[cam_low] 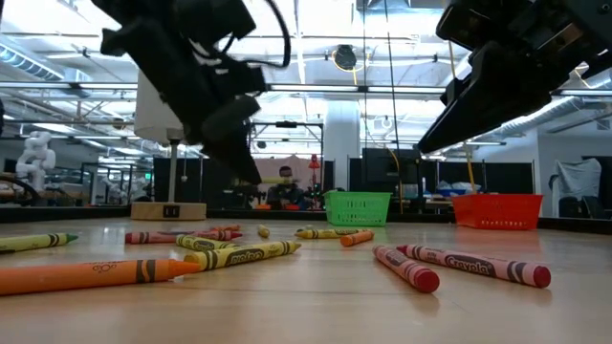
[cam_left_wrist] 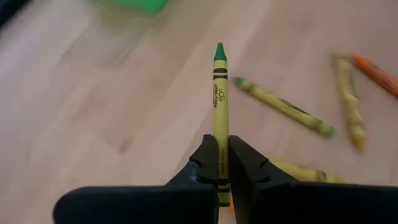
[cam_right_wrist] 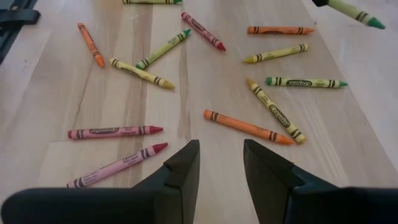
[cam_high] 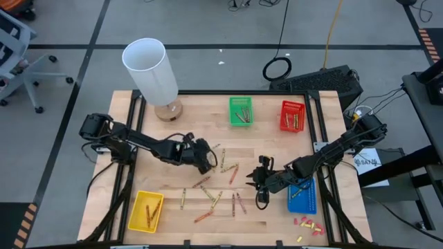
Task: Sort crayons
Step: Put the green crayon into the red bin
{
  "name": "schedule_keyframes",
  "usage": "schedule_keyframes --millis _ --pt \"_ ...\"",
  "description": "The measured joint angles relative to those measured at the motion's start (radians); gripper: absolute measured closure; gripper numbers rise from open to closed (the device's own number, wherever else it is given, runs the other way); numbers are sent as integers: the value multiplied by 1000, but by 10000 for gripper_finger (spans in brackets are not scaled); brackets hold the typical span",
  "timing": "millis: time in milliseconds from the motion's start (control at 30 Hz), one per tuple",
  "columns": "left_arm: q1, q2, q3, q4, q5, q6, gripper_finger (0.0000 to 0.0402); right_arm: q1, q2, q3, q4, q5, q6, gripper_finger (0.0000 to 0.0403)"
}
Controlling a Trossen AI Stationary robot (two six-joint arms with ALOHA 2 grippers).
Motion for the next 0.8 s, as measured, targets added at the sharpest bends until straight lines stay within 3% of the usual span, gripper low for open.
schedule_keyframes --millis 167,800 --pt "-47 -12 30 0 8 271 393 0 0 0 6 0 -3 293" --pt "-124 -12 60 158 5 896 386 0 0 0 7 0 -19 293"
